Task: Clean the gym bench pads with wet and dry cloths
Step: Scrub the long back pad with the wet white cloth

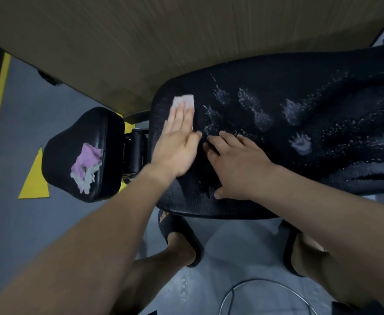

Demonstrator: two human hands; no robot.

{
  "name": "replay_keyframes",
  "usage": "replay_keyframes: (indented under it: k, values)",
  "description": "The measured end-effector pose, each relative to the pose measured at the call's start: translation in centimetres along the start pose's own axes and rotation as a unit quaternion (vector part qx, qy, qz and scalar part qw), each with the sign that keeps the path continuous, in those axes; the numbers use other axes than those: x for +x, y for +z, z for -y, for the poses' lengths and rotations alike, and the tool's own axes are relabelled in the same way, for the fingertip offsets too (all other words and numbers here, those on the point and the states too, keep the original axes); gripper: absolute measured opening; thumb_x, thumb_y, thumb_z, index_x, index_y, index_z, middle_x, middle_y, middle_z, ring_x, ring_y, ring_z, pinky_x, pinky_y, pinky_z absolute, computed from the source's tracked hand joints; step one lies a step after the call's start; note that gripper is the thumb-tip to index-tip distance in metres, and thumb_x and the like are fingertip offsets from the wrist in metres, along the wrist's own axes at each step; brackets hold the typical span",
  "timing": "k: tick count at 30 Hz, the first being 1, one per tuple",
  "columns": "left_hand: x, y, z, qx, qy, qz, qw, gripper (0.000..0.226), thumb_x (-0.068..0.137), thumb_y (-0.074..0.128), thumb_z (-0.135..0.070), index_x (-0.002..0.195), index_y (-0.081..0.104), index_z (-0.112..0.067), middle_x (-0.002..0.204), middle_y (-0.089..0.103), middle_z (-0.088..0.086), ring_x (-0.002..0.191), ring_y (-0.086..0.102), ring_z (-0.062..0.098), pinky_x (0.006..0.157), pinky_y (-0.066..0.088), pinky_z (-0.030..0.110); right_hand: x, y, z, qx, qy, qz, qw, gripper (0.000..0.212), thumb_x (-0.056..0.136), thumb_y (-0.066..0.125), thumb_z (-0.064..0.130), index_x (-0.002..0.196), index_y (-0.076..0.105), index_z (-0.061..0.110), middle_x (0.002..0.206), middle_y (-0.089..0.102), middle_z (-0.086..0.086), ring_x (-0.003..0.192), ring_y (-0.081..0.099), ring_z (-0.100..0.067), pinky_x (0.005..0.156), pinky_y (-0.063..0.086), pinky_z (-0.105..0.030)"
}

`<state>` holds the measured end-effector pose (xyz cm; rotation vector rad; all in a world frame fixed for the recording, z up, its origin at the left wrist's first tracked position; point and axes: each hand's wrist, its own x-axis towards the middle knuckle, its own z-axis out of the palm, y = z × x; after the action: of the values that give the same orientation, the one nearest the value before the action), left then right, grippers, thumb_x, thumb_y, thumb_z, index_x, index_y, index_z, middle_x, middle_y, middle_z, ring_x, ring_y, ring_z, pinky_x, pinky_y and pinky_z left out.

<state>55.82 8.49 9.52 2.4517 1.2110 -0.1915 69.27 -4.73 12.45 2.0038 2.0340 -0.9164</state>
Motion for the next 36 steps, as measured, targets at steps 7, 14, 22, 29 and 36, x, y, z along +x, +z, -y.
replay_keyframes:
  k: [7,14,22,29,36]
  values:
    - [2.5,-1.2,0.7,0.012,-0.004,0.006,1.000,0.064,0.105,0.032,-0.021,0.163,0.004,-0.026,0.170,-0.008,-0.007,0.154,-0.014,0.007,0.128,-0.002,0.038,0.2,-0.5,-0.6,-0.007,-0.009,-0.004,1.000,0.119,0.082,0.069,0.066,0.163,-0.005,0.020,0.168,-0.007,0.002,0.156,-0.010,-0.024,0.127,0.005,-0.045]
    - [-0.4,-0.8,0.9,0.014,-0.003,0.008,1.000,0.064,0.107,0.033,-0.027,0.162,0.003,-0.035,0.169,-0.010,-0.015,0.153,-0.016,0.001,0.129,0.008,0.039,-0.2,0.1,-0.9,-0.009,0.027,-0.034,0.999,0.119,0.080,0.066,0.073,0.163,-0.006,0.026,0.168,-0.014,-0.004,0.155,-0.014,-0.030,0.127,0.002,-0.051]
    - [4.3,-1.9,0.4,0.019,-0.047,0.006,0.999,0.062,0.106,0.028,-0.031,0.163,0.002,-0.030,0.169,-0.010,-0.012,0.154,-0.016,0.005,0.128,-0.001,0.037,-0.9,0.2,-2.1,-0.001,0.052,-0.051,0.997,0.119,0.082,0.059,0.078,0.162,-0.010,0.022,0.168,-0.016,-0.007,0.156,-0.015,-0.031,0.127,0.003,-0.051]
    - [5.0,-1.8,-1.2,0.037,-0.017,0.014,0.999,0.063,0.105,0.028,-0.036,0.163,0.003,-0.029,0.169,-0.008,-0.013,0.154,-0.015,0.004,0.127,0.001,0.034,-0.3,-0.3,-1.7,0.001,0.056,-0.040,0.998,0.123,0.080,0.065,0.075,0.162,-0.008,0.019,0.168,-0.014,-0.008,0.155,-0.013,-0.034,0.126,0.004,-0.052]
    - [9.3,-3.7,-0.7,0.039,-0.046,0.013,0.998,0.066,0.100,0.023,-0.034,0.163,0.006,-0.026,0.171,-0.004,-0.008,0.156,-0.010,0.008,0.128,0.004,0.037,0.1,-0.3,-2.1,0.006,0.051,-0.044,0.998,0.124,0.079,0.064,0.076,0.162,-0.010,0.021,0.168,-0.016,-0.005,0.155,-0.016,-0.032,0.127,0.001,-0.051]
